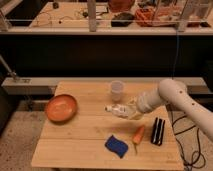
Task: Stand the bottle upright
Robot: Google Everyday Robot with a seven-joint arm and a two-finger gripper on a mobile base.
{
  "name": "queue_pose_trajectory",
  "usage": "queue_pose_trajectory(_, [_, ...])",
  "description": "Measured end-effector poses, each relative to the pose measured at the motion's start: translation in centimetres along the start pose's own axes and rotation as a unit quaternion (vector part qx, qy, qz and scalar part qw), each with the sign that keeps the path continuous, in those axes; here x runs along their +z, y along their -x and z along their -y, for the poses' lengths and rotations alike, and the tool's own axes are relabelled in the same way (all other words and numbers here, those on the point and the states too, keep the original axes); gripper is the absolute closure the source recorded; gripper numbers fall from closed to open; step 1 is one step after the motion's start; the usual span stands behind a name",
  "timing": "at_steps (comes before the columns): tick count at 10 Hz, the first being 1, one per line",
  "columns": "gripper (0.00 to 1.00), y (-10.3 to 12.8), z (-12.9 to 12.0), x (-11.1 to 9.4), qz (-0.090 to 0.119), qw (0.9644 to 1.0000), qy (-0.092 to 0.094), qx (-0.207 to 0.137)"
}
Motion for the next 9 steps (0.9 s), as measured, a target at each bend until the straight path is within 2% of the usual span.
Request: queue_pose_trajectory(9, [0.97, 1.05, 0.12, -0.26, 0.046, 0.9988, -0.014, 0.006])
